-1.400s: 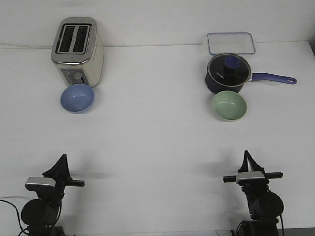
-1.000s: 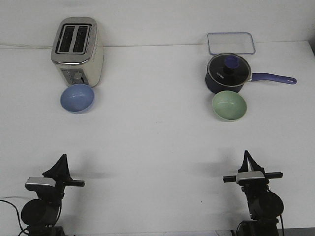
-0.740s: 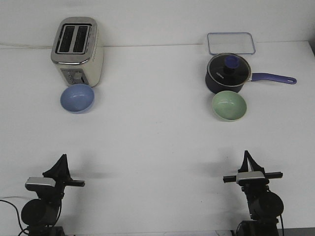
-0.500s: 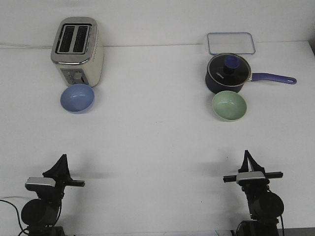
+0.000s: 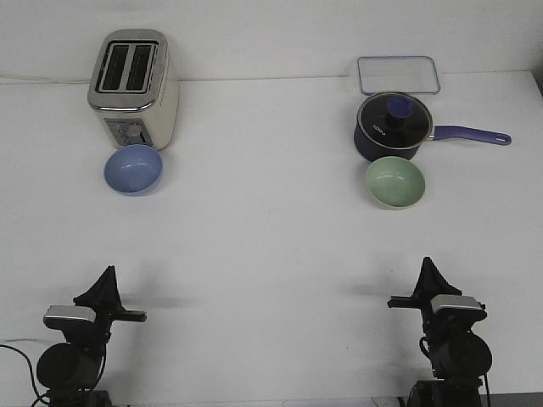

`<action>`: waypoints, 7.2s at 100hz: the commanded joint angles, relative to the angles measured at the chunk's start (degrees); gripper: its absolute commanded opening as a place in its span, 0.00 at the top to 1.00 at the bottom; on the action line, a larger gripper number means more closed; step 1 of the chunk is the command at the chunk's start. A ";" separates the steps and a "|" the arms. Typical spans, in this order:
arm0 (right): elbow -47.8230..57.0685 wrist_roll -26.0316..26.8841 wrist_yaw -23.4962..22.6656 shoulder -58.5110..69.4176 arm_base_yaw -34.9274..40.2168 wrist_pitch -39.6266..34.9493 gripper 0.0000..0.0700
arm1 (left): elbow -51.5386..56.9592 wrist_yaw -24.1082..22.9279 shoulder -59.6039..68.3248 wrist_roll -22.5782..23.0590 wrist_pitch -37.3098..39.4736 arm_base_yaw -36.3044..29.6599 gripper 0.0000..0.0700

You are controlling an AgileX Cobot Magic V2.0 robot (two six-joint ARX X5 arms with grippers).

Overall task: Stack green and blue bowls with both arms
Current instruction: 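Reach the right gripper forward to the rim of the pale green bowl, then grasp the green bowl rim with the right gripper and lift it, then carry the green bowl toward the robot and set it down centrally, then open the right gripper and withdraw it from the green bowl, then reach the left gripper to the rim of the light blue bowl, then grasp the blue bowl rim with the left gripper and lift it, then carry the blue bowl over the green bowl and lower it inside, then open the left gripper and withdraw it from the stacked bowls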

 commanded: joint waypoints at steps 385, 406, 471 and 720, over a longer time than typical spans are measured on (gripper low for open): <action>53.59 -2.34 -10.54 77.22 35.65 -21.92 0.60 | 3.19 0.07 1.62 -29.29 -1.73 0.04 0.98; 53.48 -4.48 -9.33 62.84 27.87 -22.05 0.60 | 13.81 0.31 13.31 -31.80 -4.07 0.07 0.98; 30.08 -1.70 -0.11 34.34 24.39 -17.55 0.60 | 72.52 5.64 84.02 -16.63 -24.50 8.70 0.23; 30.08 -1.86 -0.79 33.94 24.41 -17.64 0.60 | 63.69 10.62 85.88 -7.50 -29.88 -37.48 0.80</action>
